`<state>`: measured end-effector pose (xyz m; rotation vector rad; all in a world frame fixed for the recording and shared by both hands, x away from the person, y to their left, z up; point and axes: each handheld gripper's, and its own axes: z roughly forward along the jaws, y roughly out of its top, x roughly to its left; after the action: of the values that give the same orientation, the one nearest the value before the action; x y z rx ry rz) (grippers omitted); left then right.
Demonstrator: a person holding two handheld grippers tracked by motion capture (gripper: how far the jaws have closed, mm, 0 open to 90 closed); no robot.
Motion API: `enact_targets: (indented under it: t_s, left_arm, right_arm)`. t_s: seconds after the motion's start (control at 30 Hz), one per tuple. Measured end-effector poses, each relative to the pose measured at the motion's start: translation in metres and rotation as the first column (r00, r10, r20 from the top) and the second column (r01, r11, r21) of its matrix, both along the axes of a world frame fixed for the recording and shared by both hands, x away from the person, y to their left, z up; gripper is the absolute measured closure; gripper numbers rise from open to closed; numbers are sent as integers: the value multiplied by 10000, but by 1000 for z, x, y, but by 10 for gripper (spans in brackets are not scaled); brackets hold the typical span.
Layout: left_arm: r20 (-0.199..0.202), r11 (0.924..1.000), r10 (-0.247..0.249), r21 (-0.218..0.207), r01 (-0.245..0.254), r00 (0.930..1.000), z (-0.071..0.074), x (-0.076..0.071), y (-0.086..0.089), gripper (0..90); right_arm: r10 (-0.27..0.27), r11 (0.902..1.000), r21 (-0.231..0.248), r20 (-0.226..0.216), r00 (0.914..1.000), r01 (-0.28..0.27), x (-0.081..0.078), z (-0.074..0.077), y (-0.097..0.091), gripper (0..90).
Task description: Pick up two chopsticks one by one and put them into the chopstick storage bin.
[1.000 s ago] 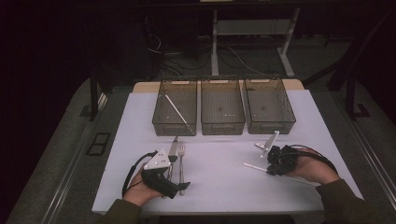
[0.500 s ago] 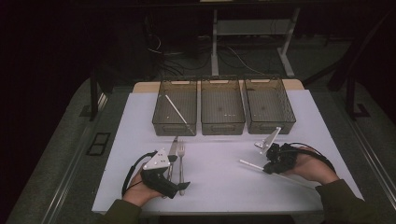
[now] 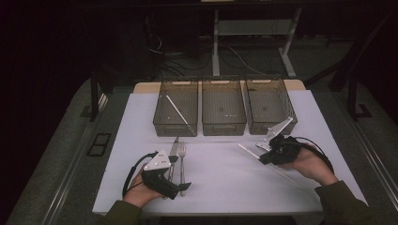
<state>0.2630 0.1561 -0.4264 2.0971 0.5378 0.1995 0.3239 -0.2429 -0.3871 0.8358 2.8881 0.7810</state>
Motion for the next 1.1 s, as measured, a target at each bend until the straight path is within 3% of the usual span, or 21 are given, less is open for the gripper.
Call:
enact_targets:
  t_s: [0.23, 0.67, 1.1]
  left_arm:
    - [-25, 10000, 60, -79, -60, 10000, 0, 0, 0, 0]
    - [2, 9998, 67, -165, -67, 10000, 0, 0, 1, 0]
    - [50, 9995, 156, -284, -155, 9999, 1, 2, 3, 0]
  right_arm:
    - [-883, 9918, 934, 97, 9960, 870, 11, 19, 9, 844]
    - [-1342, 9746, 1874, 503, 9897, 1226, 51, 63, 61, 844]
    - [-1651, 9581, 2488, 759, 9834, 1417, 96, 91, 120, 843]
